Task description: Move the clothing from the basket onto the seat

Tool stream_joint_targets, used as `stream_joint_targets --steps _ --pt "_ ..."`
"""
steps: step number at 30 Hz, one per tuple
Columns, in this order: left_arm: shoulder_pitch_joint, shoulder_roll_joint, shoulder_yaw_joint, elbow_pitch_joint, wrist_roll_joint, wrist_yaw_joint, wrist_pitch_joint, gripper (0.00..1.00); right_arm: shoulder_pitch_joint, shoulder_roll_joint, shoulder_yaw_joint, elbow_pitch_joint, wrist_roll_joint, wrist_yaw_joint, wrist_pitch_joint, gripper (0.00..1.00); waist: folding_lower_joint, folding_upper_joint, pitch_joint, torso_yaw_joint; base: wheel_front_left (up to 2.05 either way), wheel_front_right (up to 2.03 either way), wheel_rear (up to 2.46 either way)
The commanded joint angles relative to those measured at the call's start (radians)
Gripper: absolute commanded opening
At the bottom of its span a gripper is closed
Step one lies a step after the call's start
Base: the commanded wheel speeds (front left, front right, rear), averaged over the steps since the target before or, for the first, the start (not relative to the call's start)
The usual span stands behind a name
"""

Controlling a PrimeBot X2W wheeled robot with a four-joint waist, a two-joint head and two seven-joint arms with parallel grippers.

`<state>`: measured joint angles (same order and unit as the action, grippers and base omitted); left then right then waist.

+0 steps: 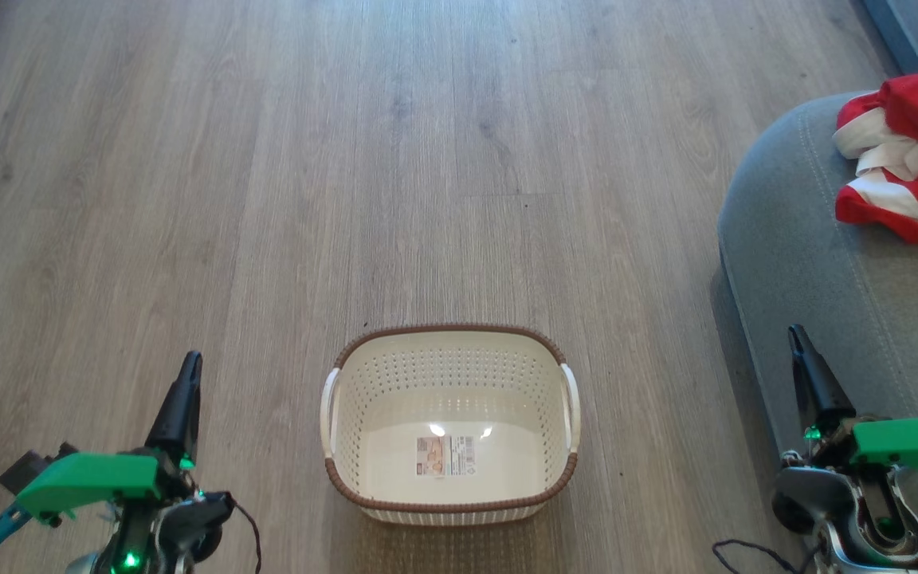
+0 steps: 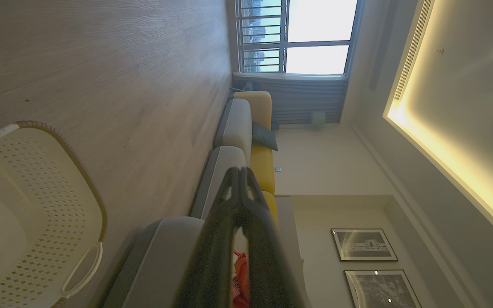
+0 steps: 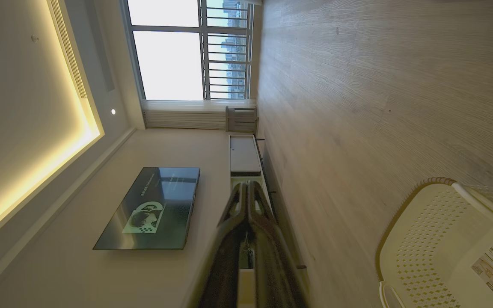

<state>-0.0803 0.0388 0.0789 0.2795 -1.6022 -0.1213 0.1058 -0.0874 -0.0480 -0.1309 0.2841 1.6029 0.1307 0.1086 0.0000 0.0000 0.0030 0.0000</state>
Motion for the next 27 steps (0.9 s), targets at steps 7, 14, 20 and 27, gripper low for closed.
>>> stream_joint_targets --steps 7,14,20,27 --pt "-0.028 0.011 0.035 -0.034 -0.006 -0.009 0.008 0.00 -0.021 -0.002 0.017 -0.039 0.006 0.000 0.005 0.00 0.0000 0.0000 0.000 0.000 0.00 0.00 0.00" --pt "-0.028 0.011 0.035 -0.034 -0.006 -0.009 0.008 0.00 -0.021 -0.002 0.017 -0.039 0.006 0.000 0.005 0.00 0.0000 0.0000 0.000 0.000 0.00 0.00 0.00" --pt "-0.028 0.011 0.035 -0.034 -0.006 -0.009 0.007 0.00 -0.021 -0.002 0.017 -0.039 0.006 0.000 0.005 0.00 0.0000 0.0000 0.000 0.000 0.00 0.00 0.00" --pt "-0.028 0.011 0.035 -0.034 -0.006 -0.009 0.007 0.00 -0.021 -0.002 0.017 -0.039 0.006 0.000 0.005 0.00 0.0000 0.0000 0.000 0.000 0.00 0.00 0.00"
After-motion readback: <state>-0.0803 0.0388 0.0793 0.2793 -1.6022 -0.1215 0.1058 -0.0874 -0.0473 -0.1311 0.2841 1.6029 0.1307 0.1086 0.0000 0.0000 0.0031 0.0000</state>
